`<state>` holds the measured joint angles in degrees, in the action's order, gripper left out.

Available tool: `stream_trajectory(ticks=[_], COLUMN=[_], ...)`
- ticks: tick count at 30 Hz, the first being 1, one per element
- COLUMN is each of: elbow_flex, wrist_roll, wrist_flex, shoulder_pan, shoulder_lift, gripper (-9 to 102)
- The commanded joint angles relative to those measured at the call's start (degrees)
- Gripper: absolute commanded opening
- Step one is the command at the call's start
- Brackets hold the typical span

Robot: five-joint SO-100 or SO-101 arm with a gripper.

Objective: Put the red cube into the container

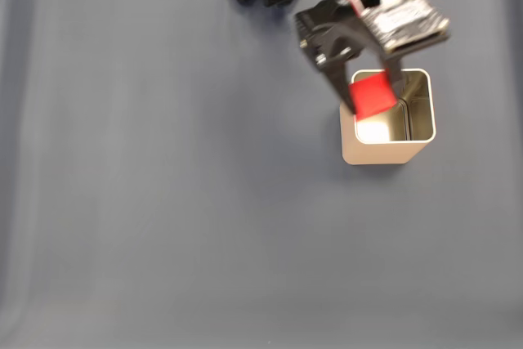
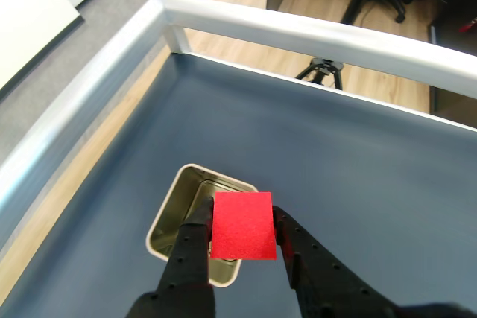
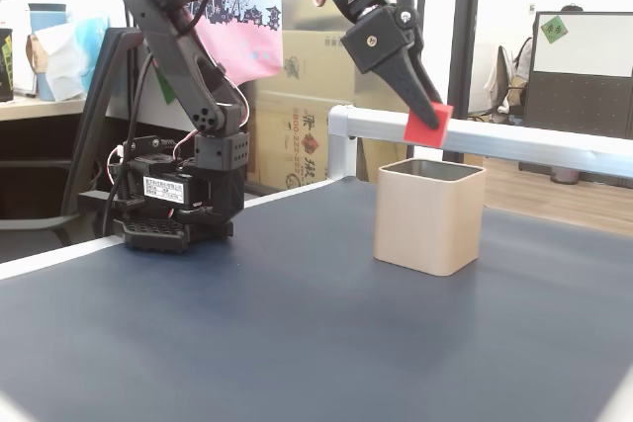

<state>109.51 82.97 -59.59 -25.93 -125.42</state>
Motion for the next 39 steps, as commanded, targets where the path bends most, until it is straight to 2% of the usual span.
stream_trajectory(ticks=[1, 10, 27, 39], elbow_flex=[0.7, 3.96, 7.91, 9.23], wrist_roll=[-0.79, -0.97, -0.35, 0.79], wrist_flex=[-0.26, 1.23, 8.96, 11.25], shoulder_pan=[-3.43, -7.21, -5.8, -5.27], shoulder_lift=[-4.31, -4.57, -2.11, -0.7], gripper=[0, 0, 0, 2])
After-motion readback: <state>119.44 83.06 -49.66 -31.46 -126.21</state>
